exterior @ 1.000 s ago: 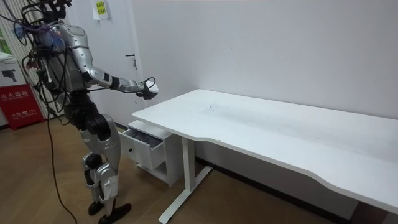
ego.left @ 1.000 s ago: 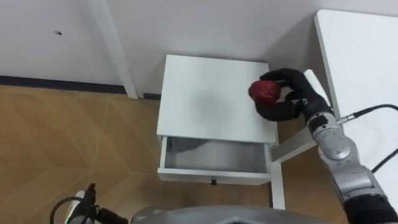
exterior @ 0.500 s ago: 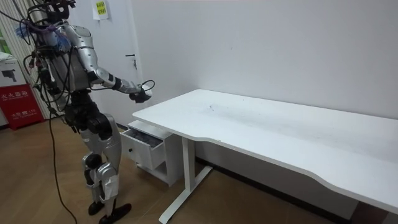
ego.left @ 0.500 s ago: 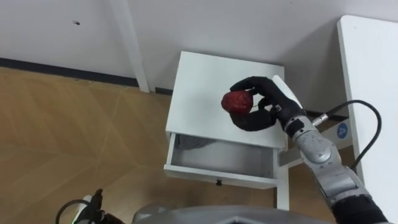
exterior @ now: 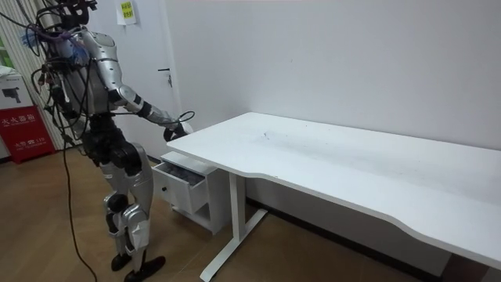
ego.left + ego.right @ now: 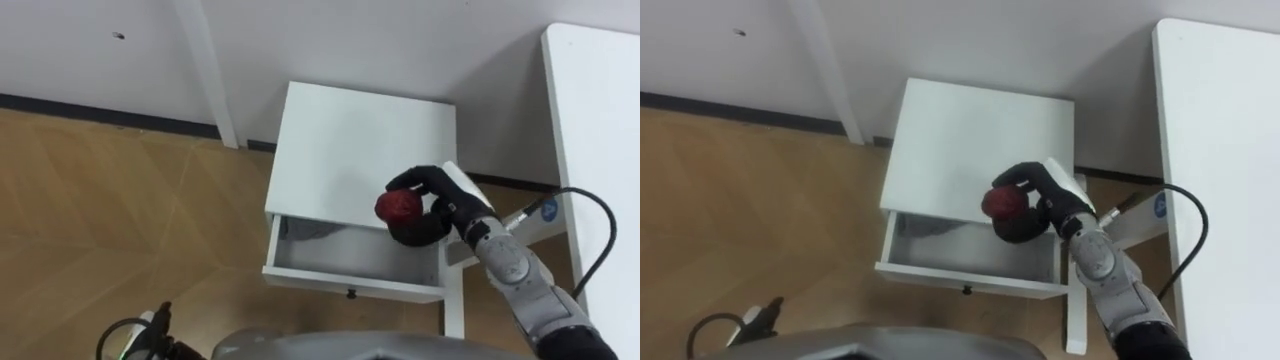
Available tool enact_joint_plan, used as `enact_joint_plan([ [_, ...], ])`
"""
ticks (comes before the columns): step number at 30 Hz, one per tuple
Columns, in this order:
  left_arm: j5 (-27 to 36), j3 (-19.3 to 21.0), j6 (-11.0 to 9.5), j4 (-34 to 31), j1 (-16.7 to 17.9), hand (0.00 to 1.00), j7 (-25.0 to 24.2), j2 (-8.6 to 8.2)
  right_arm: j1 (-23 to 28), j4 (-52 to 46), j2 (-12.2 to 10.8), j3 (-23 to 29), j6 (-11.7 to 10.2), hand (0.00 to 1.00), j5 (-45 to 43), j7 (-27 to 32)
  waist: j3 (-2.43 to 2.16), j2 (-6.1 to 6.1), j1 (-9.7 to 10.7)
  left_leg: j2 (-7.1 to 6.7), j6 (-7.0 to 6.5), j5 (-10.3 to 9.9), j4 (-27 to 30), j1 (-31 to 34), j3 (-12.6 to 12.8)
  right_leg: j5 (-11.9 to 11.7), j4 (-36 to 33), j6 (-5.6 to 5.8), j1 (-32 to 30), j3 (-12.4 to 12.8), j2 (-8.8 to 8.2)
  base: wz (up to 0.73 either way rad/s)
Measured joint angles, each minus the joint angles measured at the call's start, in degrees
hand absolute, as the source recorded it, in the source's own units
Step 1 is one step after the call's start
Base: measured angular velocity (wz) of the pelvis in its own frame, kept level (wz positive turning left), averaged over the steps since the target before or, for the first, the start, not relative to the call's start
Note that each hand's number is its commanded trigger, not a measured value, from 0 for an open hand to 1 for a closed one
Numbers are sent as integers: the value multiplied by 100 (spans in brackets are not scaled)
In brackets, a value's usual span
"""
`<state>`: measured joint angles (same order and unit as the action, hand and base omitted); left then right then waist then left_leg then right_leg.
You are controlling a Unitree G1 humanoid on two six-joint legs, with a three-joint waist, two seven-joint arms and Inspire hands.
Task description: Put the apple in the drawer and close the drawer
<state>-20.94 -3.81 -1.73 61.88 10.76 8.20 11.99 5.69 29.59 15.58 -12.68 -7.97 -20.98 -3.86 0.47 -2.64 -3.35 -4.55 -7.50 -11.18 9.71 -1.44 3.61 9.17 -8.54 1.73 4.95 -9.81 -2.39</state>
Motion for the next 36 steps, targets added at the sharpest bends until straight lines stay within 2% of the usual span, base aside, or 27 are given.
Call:
enact_joint_plan([
  [9,-4,-82,-72,-7,-48,0,-10,5,4,76,-3,-18,-3,100,2,-4,-10,-28,-8,-2,-1,1,23,48,-53,0,0,0,-20,-33,6,3],
  [10,-4,-81,-80,-20,-46,0,-10,5,4,94,-6,-20,-3,95,2,-3,-16,-38,-18,-2,-1,1,46,77,-68,0,-1,0,-32,-31,5,8],
  [11,-4,-81,-81,-34,-46,0,-11,5,4,96,-6,-24,-3,69,3,-3,-14,-43,-28,-2,-1,1,57,87,-70,0,0,0,-37,-32,4,5],
  [12,-4,-81,-85,-69,-48,0,-12,5,3,99,-6,-46,-4,24,4,-3,-11,-49,-33,-2,-1,1,64,97,-74,0,0,0,-44,-32,4,0],
  [13,-7,-81,-86,-125,-30,0,-13,6,5,102,-5,-96,-6,0,3,-2,-15,-57,-34,-2,-1,1,72,110,-79,0,-1,0,-53,-33,4,0],
  [22,-4,-82,-177,-146,-21,0,-7,9,5,169,-35,-199,-22,0,-12,-2,-3,-61,-44,-8,-1,0,140,196,-99,0,-6,0,-94,-146,-7,0],
  [25,-4,-82,-205,-146,-24,0,-7,9,5,169,-36,-197,-22,0,-40,-2,10,-65,-34,-8,-1,0,156,210,-106,0,-6,0,-95,-145,0,0],
  [36,-3,-81,-242,-145,-24,0,1,5,4,178,-53,-190,-83,0,-203,1,12,-64,-19,-11,-1,0,162,212,-123,0,-7,0,-92,-154,26,0],
])
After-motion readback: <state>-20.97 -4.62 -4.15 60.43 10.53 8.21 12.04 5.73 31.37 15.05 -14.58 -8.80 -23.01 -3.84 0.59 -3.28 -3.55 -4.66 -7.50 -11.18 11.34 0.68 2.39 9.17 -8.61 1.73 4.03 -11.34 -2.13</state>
